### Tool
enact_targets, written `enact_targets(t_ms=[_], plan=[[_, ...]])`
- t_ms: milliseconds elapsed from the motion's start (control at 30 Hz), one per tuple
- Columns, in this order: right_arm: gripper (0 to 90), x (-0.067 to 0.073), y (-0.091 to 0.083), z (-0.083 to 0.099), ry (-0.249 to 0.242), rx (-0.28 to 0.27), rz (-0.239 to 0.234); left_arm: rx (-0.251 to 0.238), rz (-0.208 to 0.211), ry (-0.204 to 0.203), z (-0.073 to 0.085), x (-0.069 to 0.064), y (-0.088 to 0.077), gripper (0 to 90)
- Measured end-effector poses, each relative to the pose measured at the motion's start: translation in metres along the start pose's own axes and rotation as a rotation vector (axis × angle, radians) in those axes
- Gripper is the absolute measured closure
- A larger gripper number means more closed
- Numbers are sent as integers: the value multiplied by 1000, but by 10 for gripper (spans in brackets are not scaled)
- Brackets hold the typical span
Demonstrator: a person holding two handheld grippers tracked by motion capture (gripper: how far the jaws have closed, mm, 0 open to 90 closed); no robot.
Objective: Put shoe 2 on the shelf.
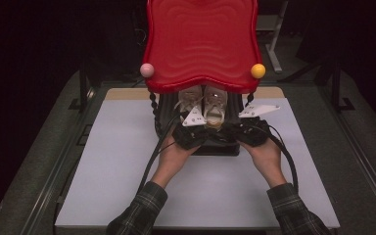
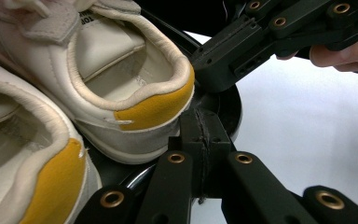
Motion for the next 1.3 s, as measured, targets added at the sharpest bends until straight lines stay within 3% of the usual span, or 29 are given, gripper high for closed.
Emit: enact_targets(t_ms=[133, 267, 500, 600, 667, 733, 1000, 1100, 1300], plan=[[896, 0, -1, 1, 0, -2, -8, 7, -7, -2, 0, -1, -2, 897], [893, 3, -6, 1, -3, -8, -10, 6, 6, -10, -1, 0, -17, 864], [742, 7, -22, 5, 4, -41, -11, 29, 15, -8, 7, -4, -42, 655], [657, 8, -27, 12, 5, -45, -8, 49, 6, 6, 16, -6, -52, 598], [587, 10, -33, 21, 3, -48, -9, 74, -5, 13, 25, -6, -61, 514], [554, 11, -37, 27, 6, -35, -13, 79, -11, -3, 30, -7, -68, 472], [497, 11, -49, 45, 16, -7, -13, 84, -52, -29, 52, -3, -91, 397], [469, 8, -56, 61, 42, 10, -8, 86, -77, -42, 62, 1, -101, 364], [428, 5, -65, 82, 74, 39, 7, 98, -128, -92, 96, 9, -124, 334]])
Point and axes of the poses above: each handheld gripper's, and its own axes: y roughly forward along the jaws, z roughly out of its underside, x roughly to its left, the point moved 2 cm from there along y, roughly forward along the jaws, and after that the axes turned 7 degrees about -z, right-handed, at the moved point
